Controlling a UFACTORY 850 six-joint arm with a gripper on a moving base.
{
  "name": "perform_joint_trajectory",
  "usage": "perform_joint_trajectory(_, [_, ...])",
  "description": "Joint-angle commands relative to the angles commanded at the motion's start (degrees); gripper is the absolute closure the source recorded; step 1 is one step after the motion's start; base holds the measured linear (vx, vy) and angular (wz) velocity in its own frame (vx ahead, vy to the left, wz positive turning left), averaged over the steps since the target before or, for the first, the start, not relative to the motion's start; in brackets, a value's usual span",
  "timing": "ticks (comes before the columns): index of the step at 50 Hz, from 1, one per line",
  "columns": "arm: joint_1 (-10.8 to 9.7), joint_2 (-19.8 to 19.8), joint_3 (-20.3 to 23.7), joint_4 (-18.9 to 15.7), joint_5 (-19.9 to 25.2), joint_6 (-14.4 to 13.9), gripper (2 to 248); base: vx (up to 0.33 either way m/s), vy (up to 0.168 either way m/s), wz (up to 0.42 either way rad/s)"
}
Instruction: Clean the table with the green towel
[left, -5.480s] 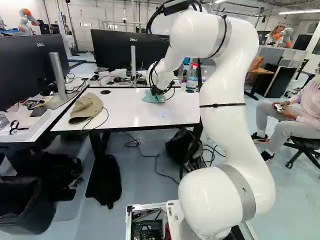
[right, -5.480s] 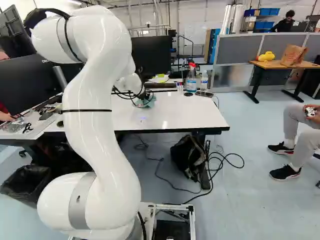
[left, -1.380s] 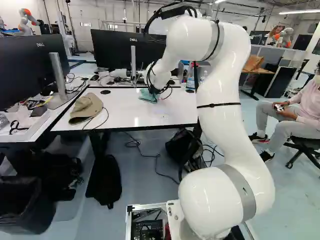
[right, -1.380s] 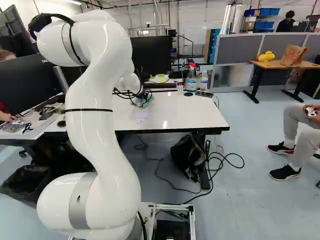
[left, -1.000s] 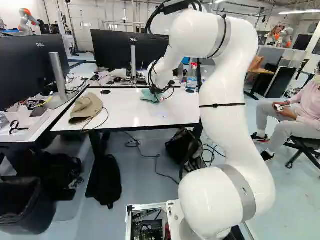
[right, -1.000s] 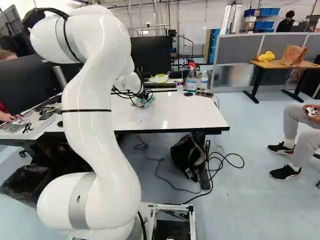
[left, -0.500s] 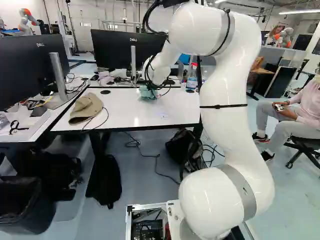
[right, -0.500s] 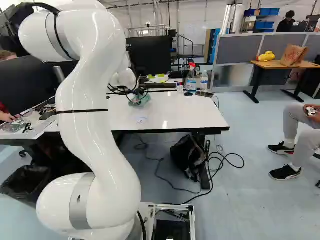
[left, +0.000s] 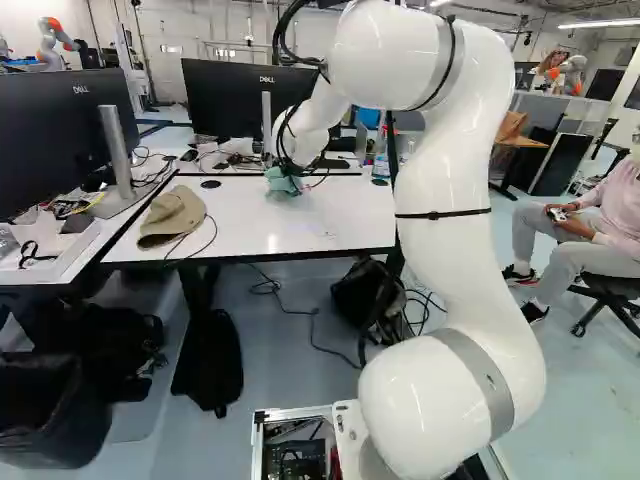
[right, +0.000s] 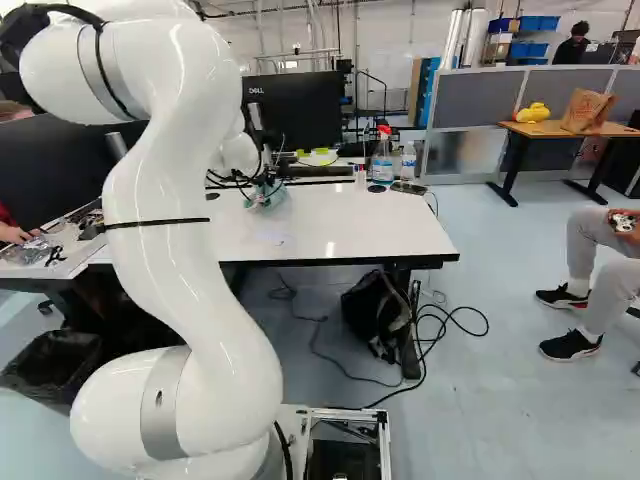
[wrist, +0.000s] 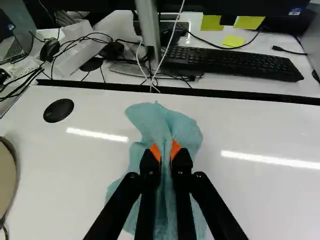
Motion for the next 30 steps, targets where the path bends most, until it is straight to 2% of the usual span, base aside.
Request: perform_joint_trajectory(30, [4.5, 2.3, 3.0, 0.0, 0.0, 0.0, 209, 0.000, 0.000, 0.000])
